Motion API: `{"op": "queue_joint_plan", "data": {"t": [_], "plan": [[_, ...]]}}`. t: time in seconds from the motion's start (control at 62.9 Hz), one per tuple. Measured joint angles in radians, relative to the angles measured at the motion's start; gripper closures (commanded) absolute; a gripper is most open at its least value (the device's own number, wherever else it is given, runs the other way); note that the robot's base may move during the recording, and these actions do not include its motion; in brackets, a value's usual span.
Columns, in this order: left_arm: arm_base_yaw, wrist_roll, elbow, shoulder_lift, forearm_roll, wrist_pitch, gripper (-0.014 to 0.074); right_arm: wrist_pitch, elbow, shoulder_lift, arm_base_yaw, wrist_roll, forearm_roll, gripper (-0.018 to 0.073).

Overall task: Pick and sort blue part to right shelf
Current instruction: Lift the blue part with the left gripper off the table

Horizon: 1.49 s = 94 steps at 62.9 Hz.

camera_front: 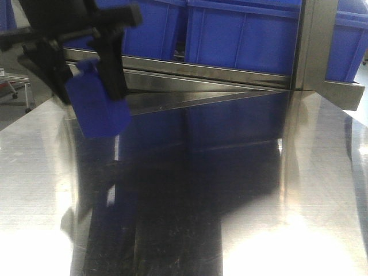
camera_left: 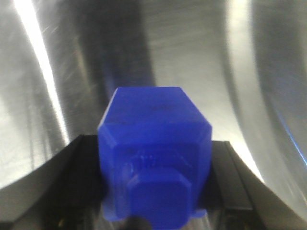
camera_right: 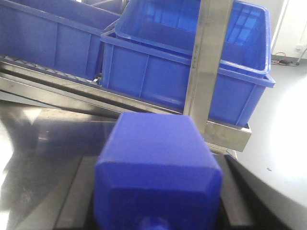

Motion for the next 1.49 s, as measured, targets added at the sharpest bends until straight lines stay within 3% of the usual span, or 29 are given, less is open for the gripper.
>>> {"op": "queue_joint_plan", "data": {"t": [0.318, 0.429, 0.747, 1.05, 1.495], "plan": [[0.102, 0.374, 0.194, -0.236, -0.156, -0.171, 0.0265, 0.000, 0.000, 0.000, 0.000, 0.000, 0.000, 0.0166], [0.140, 0.458, 0.296, -0.326, -0.192, -0.257, 0.0265, 0.000, 0.000, 0.000, 0.000, 0.000, 0.000, 0.0166], [0.273, 0.486, 0.594, -0.608, -0.222, -0.552, 0.0265, 0.000, 0.000, 0.000, 0.000, 0.000, 0.000, 0.0166], [0.386, 0.488, 0.808, -0.895, -0.239, -0.737, 0.0265, 0.000, 0.000, 0.000, 0.000, 0.000, 0.000, 0.0166], [0.402, 0.483, 0.986, -1.186, -0.283, -0.873, 0.0265, 0.000, 0.000, 0.000, 0.000, 0.000, 0.000, 0.0166]]}}
